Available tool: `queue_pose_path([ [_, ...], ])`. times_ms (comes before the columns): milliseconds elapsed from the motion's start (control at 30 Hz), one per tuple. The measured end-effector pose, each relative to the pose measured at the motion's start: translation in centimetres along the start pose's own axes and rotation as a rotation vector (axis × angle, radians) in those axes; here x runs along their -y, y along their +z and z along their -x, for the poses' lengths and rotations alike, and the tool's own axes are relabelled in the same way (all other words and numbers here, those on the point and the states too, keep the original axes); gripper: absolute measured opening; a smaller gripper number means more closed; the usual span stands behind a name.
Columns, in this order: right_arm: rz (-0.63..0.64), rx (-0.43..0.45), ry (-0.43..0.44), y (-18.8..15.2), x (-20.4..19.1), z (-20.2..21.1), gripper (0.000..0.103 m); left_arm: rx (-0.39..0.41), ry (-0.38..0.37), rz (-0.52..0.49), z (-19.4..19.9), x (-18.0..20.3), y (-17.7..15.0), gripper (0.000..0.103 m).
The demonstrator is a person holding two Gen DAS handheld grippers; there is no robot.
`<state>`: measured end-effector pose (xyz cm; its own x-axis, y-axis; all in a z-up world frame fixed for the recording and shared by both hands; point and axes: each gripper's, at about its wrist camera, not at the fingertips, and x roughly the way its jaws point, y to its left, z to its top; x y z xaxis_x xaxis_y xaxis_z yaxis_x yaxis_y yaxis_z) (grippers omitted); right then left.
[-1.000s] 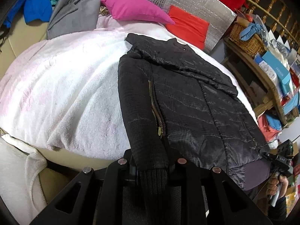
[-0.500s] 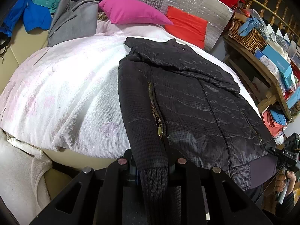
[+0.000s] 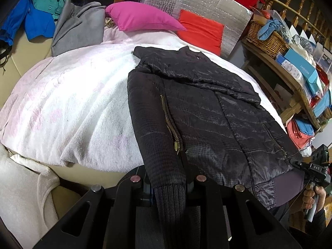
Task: Fold large clothes
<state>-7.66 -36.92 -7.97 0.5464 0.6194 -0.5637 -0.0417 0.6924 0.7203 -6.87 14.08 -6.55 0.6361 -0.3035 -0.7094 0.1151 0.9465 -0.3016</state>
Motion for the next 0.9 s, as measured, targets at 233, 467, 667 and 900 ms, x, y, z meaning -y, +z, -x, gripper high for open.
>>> queue_pose_path([
  [233,0.008,-0.007,0.016,-0.2,0.4,0.8,0.013,0.006,-0.02,0.001,1.1,0.0,0.3,0.021],
  [467,0.018,-0.02,0.035,-0.1,0.7,1.5,0.013,-0.005,-0.042,0.026,1.7,-0.6,-0.1,0.02],
  [667,0.015,-0.02,0.065,0.3,0.8,1.7,0.013,-0.027,-0.097,0.107,1.1,-2.7,0.5,0.02],
  [900,0.027,0.014,0.135,1.8,-0.8,2.2,0.013,0.005,-0.174,0.163,1.5,-3.0,2.1,0.02],
])
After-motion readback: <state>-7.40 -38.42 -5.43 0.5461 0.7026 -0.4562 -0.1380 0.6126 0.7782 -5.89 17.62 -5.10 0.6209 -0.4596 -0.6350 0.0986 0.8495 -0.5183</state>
